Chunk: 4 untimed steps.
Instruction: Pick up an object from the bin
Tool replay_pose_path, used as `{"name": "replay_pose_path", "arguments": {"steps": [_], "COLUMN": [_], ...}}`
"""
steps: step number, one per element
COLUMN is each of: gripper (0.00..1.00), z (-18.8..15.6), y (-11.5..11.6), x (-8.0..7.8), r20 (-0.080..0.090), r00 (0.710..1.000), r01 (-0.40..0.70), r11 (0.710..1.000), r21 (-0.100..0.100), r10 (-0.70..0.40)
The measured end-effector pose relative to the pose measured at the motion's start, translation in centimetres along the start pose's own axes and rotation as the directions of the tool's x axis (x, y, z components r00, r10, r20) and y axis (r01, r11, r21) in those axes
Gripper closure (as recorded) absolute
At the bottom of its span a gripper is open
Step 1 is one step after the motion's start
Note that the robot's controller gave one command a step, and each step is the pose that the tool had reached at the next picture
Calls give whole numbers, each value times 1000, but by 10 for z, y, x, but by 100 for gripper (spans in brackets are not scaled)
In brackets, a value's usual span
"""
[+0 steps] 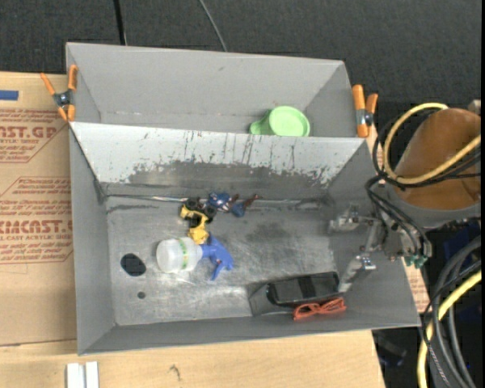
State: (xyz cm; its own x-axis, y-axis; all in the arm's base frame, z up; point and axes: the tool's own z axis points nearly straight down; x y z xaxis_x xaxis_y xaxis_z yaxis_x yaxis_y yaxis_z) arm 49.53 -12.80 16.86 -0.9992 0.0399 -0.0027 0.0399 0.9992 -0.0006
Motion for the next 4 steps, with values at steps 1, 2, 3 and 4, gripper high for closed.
{"name": "replay_pose_path", "arguments": {"steps": [1, 2, 3, 4], "gripper": [0, 100, 100, 100], "z": [21, 88, 88, 47], "y": [13, 33, 33, 38], "x": [7, 5, 5, 12], "r20": [-9, 2, 3, -8], "r00": [983, 939, 939, 937], "r01": [183, 344, 344, 348], "r11": [983, 939, 939, 938], "r21": [-4, 2, 3, -5], "r10": [-183, -344, -344, -348]}}
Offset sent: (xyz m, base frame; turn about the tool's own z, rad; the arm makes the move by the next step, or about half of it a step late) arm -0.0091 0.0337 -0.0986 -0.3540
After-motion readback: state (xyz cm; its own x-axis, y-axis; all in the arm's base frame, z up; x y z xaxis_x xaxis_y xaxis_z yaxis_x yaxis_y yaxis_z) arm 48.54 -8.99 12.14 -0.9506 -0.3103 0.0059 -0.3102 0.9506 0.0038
